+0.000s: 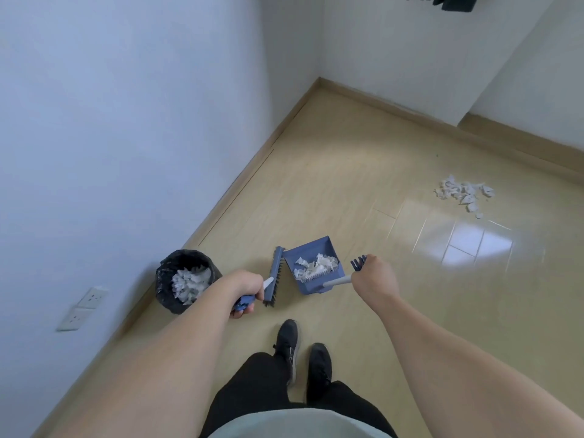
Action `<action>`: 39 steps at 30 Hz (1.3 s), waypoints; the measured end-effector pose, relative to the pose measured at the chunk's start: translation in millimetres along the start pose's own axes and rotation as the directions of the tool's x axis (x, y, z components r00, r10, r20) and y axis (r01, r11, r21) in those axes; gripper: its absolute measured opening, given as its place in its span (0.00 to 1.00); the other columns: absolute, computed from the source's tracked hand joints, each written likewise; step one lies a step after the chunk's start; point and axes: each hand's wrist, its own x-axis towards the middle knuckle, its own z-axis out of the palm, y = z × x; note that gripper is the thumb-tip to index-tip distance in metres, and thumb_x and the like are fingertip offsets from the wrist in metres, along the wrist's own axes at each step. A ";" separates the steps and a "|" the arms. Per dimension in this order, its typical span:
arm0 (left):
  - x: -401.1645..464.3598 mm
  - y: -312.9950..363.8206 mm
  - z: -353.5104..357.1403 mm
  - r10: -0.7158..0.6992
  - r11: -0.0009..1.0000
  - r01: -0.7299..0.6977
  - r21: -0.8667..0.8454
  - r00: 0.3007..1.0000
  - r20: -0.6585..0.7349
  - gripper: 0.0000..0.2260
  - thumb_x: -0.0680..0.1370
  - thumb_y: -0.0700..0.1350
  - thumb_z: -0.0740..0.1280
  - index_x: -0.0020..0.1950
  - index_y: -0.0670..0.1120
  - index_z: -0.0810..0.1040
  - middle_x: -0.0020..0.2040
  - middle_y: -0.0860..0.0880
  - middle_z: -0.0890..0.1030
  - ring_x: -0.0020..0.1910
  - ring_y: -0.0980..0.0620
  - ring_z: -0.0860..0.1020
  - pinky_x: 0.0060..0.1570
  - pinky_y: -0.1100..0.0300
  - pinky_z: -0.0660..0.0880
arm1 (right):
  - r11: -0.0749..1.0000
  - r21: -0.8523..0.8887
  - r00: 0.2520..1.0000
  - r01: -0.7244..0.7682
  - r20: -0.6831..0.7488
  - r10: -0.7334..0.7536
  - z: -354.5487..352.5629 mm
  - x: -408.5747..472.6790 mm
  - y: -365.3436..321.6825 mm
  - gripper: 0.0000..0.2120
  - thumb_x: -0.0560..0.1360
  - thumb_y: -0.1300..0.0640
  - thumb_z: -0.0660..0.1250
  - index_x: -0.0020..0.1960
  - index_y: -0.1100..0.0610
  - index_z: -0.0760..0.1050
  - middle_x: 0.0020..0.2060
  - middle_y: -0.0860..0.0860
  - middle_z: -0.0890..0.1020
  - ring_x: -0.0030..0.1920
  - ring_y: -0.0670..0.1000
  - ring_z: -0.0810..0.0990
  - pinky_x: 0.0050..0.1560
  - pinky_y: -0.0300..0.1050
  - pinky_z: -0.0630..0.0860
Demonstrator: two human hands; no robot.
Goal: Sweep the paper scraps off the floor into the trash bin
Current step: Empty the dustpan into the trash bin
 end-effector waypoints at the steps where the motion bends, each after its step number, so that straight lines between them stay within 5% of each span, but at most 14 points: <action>1: 0.1 -7.9 0.5 -0.002 1.000 0.002 -0.002 1.000 -0.004 0.09 0.79 0.41 0.61 0.57 0.38 0.70 0.34 0.44 0.72 0.29 0.51 0.69 0.29 0.62 0.66 | 1.000 0.005 1.000 0.000 -0.001 0.000 3.7 -4.7 0.1 0.06 0.72 0.68 0.59 0.45 0.59 0.68 0.33 0.49 0.70 0.38 0.56 0.73 0.32 0.42 0.66; 9: 4.6 -75.6 -5.1 0.024 0.996 -0.028 0.082 0.998 0.051 0.05 0.80 0.40 0.60 0.45 0.39 0.67 0.34 0.44 0.71 0.29 0.51 0.67 0.31 0.62 0.64 | 0.997 0.055 0.999 -0.049 -0.018 0.050 52.2 -60.3 -20.5 0.07 0.73 0.68 0.59 0.46 0.58 0.67 0.34 0.50 0.70 0.31 0.49 0.68 0.28 0.40 0.61; 16: 23.5 -171.1 -44.7 0.063 0.985 -0.078 0.153 0.993 0.099 0.13 0.78 0.41 0.61 0.61 0.39 0.66 0.35 0.44 0.71 0.30 0.50 0.67 0.32 0.62 0.65 | 0.980 0.141 0.985 -0.143 -0.079 0.155 127.0 -132.0 -56.7 0.11 0.70 0.69 0.59 0.36 0.55 0.63 0.33 0.50 0.70 0.31 0.50 0.68 0.28 0.41 0.60; 22: 23.7 -233.4 -65.0 0.022 0.987 -0.043 0.154 0.991 0.135 0.04 0.79 0.42 0.61 0.48 0.42 0.68 0.33 0.45 0.73 0.28 0.52 0.69 0.32 0.63 0.66 | 0.974 0.120 0.969 -0.195 -0.130 0.210 175.4 -186.2 -69.6 0.06 0.71 0.64 0.64 0.44 0.55 0.68 0.36 0.51 0.73 0.37 0.55 0.71 0.28 0.40 0.59; 28: 18.1 -289.4 -56.3 0.001 0.985 -0.020 0.174 0.994 0.108 0.07 0.78 0.42 0.62 0.53 0.40 0.68 0.33 0.46 0.72 0.26 0.53 0.69 0.31 0.63 0.65 | 0.973 0.118 0.958 -0.200 -0.182 0.220 200.9 -227.5 -70.1 0.03 0.74 0.59 0.62 0.47 0.56 0.72 0.39 0.52 0.75 0.39 0.56 0.73 0.28 0.40 0.60; 34: 20.3 -347.2 -51.3 0.042 0.992 -0.049 0.119 0.997 0.063 0.07 0.78 0.41 0.61 0.54 0.40 0.68 0.33 0.45 0.72 0.25 0.53 0.70 0.30 0.63 0.66 | 0.968 0.166 0.955 -0.187 -0.202 0.219 232.4 -270.1 -77.3 0.03 0.72 0.62 0.62 0.46 0.57 0.72 0.41 0.53 0.76 0.40 0.57 0.74 0.32 0.43 0.64; 39: 30.6 -381.5 -79.5 0.060 0.995 -0.052 -0.089 0.994 0.094 0.09 0.75 0.40 0.60 0.54 0.39 0.71 0.34 0.44 0.74 0.25 0.52 0.71 0.26 0.64 0.69 | 0.968 0.196 0.947 -0.156 -0.248 0.203 255.0 -296.5 -100.7 0.01 0.73 0.60 0.62 0.44 0.56 0.71 0.39 0.52 0.75 0.38 0.56 0.73 0.35 0.43 0.66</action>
